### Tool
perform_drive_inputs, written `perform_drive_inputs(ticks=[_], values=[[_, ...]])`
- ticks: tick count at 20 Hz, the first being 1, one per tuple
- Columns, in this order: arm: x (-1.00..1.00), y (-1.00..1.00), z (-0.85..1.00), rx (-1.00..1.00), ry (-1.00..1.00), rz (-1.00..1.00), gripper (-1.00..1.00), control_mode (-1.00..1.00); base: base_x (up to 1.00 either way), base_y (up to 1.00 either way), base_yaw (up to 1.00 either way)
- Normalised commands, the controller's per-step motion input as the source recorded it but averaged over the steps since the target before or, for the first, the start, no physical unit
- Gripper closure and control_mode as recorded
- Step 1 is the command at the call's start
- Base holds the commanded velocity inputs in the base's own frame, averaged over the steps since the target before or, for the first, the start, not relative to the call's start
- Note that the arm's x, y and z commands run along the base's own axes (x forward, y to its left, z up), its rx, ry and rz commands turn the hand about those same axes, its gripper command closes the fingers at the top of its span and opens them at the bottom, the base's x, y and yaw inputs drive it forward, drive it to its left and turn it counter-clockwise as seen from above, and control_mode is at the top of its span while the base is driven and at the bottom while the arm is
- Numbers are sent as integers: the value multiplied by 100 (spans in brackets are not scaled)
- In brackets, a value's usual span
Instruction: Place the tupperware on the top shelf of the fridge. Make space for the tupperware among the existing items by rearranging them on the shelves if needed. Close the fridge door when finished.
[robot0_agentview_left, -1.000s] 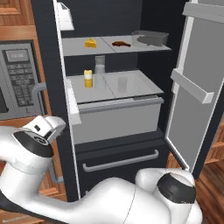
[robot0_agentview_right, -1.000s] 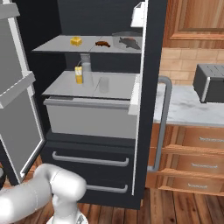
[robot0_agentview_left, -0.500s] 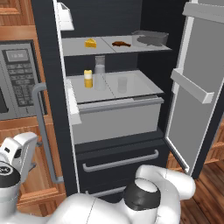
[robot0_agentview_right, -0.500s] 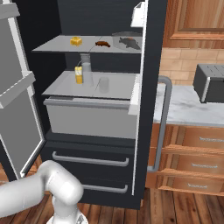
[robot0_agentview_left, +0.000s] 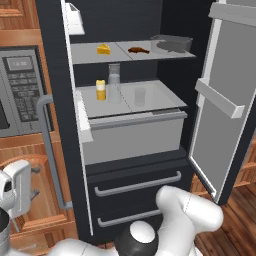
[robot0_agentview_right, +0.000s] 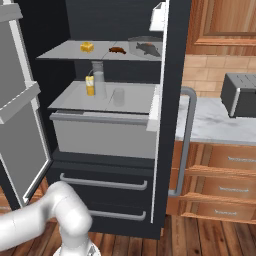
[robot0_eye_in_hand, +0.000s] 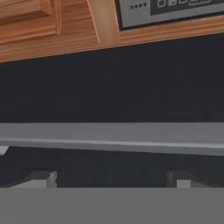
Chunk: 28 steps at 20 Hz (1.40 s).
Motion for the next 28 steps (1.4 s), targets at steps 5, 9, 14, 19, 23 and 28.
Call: perform_drive_inputs(ticks=[5, 9, 14, 19, 23, 28], values=[[32, 1, -7, -4, 2, 0, -100, -100, 0, 0, 0], [59, 5, -3, -7, 11, 0, -100, -100, 0, 0, 0], [67, 20, -1, -13, 14, 0, -100, -100, 0, 0, 0], [23, 4, 0, -16, 13, -11, -100, -100, 0, 0, 0], [0, -34, 0, -16, 14, -25, -100, -100, 0, 0, 0], [0, -49, 0, -15, 12, -25, -100, -100, 0, 0, 0]])
